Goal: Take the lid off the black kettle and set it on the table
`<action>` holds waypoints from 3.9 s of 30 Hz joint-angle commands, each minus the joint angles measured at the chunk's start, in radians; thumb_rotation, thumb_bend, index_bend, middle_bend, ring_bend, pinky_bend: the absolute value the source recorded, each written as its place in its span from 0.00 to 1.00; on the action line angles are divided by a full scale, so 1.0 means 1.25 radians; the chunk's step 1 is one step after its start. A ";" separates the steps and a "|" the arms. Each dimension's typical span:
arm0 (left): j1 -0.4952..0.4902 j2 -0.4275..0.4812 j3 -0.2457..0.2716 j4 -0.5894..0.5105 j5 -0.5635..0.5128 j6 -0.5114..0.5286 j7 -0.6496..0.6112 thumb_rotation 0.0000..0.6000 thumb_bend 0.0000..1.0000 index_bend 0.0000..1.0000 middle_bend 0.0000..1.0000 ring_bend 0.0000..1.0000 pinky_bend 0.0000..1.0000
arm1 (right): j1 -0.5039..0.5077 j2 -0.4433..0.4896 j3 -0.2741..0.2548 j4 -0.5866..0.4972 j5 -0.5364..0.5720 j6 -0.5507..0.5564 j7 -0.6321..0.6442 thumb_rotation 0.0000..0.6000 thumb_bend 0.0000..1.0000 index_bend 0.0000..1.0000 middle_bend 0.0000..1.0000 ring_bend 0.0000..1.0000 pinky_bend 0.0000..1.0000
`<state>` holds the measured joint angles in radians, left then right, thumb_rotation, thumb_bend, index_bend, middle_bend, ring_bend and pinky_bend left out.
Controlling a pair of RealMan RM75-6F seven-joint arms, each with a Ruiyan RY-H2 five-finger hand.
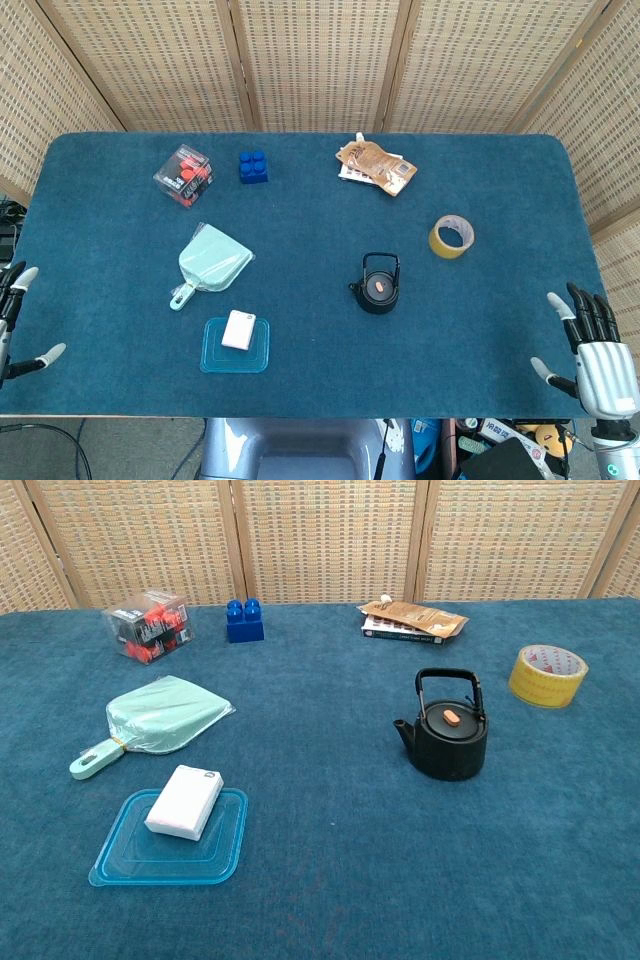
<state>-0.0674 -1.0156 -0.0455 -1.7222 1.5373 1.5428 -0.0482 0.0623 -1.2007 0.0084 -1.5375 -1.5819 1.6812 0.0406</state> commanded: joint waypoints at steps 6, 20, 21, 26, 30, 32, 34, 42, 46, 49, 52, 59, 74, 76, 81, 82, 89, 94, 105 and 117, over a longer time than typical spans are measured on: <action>-0.001 -0.001 -0.001 0.002 -0.005 -0.004 -0.001 1.00 0.09 0.00 0.00 0.00 0.00 | 0.002 -0.003 -0.002 0.002 -0.016 -0.023 -0.018 1.00 0.00 0.00 0.00 0.00 0.00; -0.015 -0.008 -0.015 0.003 -0.039 -0.030 0.012 1.00 0.10 0.00 0.00 0.00 0.00 | 0.230 0.037 -0.018 -0.076 -0.244 -0.281 -0.076 1.00 0.37 0.04 0.00 0.00 0.00; -0.016 -0.009 -0.017 0.004 -0.043 -0.033 0.013 1.00 0.10 0.00 0.00 0.00 0.00 | 0.248 0.038 -0.018 -0.086 -0.254 -0.305 -0.089 1.00 0.38 0.06 0.00 0.00 0.00; -0.023 -0.014 -0.021 0.011 -0.060 -0.051 0.015 1.00 0.10 0.00 0.00 0.00 0.00 | 0.323 0.013 -0.010 -0.095 -0.307 -0.403 -0.181 1.00 0.45 0.16 0.07 0.00 0.03; -0.030 -0.017 -0.024 0.019 -0.073 -0.067 0.013 1.00 0.09 0.00 0.00 0.00 0.00 | 0.387 -0.030 -0.004 -0.070 -0.312 -0.502 -0.208 1.00 0.51 0.17 0.12 0.00 0.12; -0.032 -0.017 -0.025 0.021 -0.076 -0.070 0.013 1.00 0.09 0.00 0.00 0.00 0.00 | 0.402 -0.044 -0.002 -0.066 -0.294 -0.532 -0.205 1.00 0.57 0.17 0.14 0.00 0.15; -0.034 -0.018 -0.026 0.022 -0.081 -0.075 0.012 1.00 0.09 0.00 0.00 0.00 0.00 | 0.417 -0.062 0.000 -0.065 -0.266 -0.565 -0.193 1.00 0.61 0.18 0.14 0.00 0.17; -0.037 -0.019 -0.029 0.030 -0.092 -0.083 0.004 1.00 0.10 0.00 0.00 0.00 0.00 | 0.454 -0.166 0.004 0.012 -0.160 -0.636 -0.120 1.00 0.71 0.18 0.20 0.09 0.26; -0.039 -0.019 -0.029 0.031 -0.093 -0.086 0.004 1.00 0.10 0.00 0.00 0.00 0.00 | 0.458 -0.188 0.004 0.037 -0.132 -0.633 -0.089 1.00 0.75 0.20 0.25 0.16 0.32; -0.039 -0.019 -0.028 0.030 -0.093 -0.087 0.006 1.00 0.10 0.00 0.00 0.00 0.00 | 0.462 -0.200 0.006 0.055 -0.102 -0.638 -0.063 1.00 0.77 0.21 0.26 0.18 0.34; -0.039 -0.020 -0.027 0.030 -0.092 -0.087 0.006 1.00 0.10 0.00 0.00 0.00 0.00 | 0.464 -0.204 0.005 0.062 -0.086 -0.641 -0.050 1.00 0.78 0.21 0.27 0.19 0.35; -0.040 -0.020 -0.027 0.030 -0.091 -0.087 0.004 1.00 0.09 0.00 0.00 0.00 0.00 | 0.467 -0.213 0.000 0.082 -0.053 -0.655 -0.049 1.00 0.78 0.22 0.27 0.19 0.35; -0.041 -0.021 -0.025 0.029 -0.094 -0.091 0.011 1.00 0.10 0.00 0.00 0.00 0.00 | 0.465 -0.175 0.018 0.158 0.038 -0.660 -0.031 1.00 0.78 0.24 0.29 0.20 0.36; -0.041 -0.021 -0.024 0.029 -0.093 -0.091 0.011 1.00 0.09 0.00 0.00 0.00 0.00 | 0.462 -0.164 0.017 0.157 0.039 -0.651 -0.015 1.00 0.78 0.24 0.29 0.20 0.36; -0.041 -0.020 -0.024 0.029 -0.093 -0.091 0.010 1.00 0.09 0.00 0.00 0.00 0.00 | 0.457 -0.136 0.005 0.142 0.012 -0.620 0.007 1.00 0.78 0.25 0.27 0.20 0.36; -0.041 -0.020 -0.024 0.029 -0.093 -0.090 0.010 1.00 0.09 0.00 0.00 0.00 0.00 | 0.455 -0.130 0.004 0.137 0.006 -0.609 0.007 1.00 0.78 0.27 0.27 0.20 0.36; -0.040 -0.018 -0.025 0.029 -0.093 -0.088 0.005 1.00 0.10 0.00 0.00 0.00 0.00 | 0.435 -0.099 0.027 0.089 -0.006 -0.517 0.023 1.00 0.54 0.33 0.18 0.15 0.35; -0.041 -0.019 -0.025 0.030 -0.093 -0.090 0.006 1.00 0.10 0.00 0.00 0.00 0.00 | 0.429 -0.107 0.097 0.053 0.068 -0.473 -0.016 1.00 0.35 0.38 0.02 0.01 0.25; -0.043 -0.018 -0.028 0.032 -0.102 -0.095 0.002 1.00 0.09 0.00 0.00 0.00 0.00 | 0.517 -0.142 0.208 -0.088 0.536 -0.583 -0.299 1.00 0.35 0.45 0.00 0.00 0.19; -0.048 -0.015 -0.030 0.041 -0.112 -0.110 -0.017 1.00 0.09 0.00 0.00 0.00 0.00 | 0.626 -0.302 0.262 -0.087 0.884 -0.406 -0.540 1.00 0.40 0.45 0.00 0.00 0.19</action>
<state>-0.1279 -1.0353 -0.0831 -1.6715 1.3982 1.4055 -0.0689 0.8166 -1.5444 0.3175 -1.6476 -0.5105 1.1431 -0.6037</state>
